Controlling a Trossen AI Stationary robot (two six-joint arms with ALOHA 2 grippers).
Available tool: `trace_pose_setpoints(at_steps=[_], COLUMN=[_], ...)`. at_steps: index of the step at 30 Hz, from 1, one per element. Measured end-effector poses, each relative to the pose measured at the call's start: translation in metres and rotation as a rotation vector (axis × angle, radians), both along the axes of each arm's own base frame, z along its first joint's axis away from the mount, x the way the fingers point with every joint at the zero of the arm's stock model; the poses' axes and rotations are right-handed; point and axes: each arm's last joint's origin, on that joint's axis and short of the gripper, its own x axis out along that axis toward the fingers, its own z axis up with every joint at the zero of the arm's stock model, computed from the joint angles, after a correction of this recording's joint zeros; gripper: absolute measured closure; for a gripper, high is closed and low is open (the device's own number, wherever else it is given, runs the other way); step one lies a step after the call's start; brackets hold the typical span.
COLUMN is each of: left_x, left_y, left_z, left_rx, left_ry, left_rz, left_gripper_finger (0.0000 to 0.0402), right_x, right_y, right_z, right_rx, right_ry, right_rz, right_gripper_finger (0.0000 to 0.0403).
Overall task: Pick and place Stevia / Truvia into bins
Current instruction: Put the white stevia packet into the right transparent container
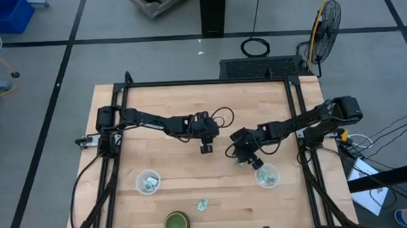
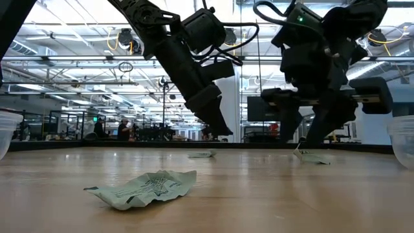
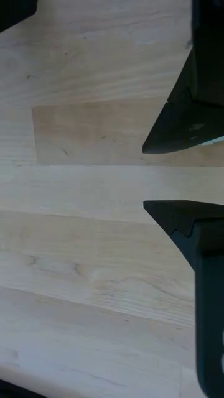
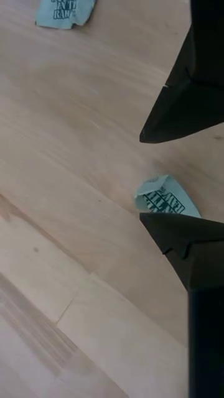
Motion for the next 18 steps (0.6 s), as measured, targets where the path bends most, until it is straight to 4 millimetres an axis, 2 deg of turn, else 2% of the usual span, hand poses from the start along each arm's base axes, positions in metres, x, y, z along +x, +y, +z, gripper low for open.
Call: trace_pose_setpoints(at_steps=[18], left_x=[0.0], left_y=[0.0], left_z=[0.0], left_rx=[0.0], left_ry=[0.0], left_rz=[0.0], left_gripper_finger=[0.0266], right_x=[-0.0004], right_y=[0.0], right_z=[-0.0004], right_rx=[0.002], right_ry=[0.007], right_rz=[-0.002], right_gripper_finger=[0.0358])
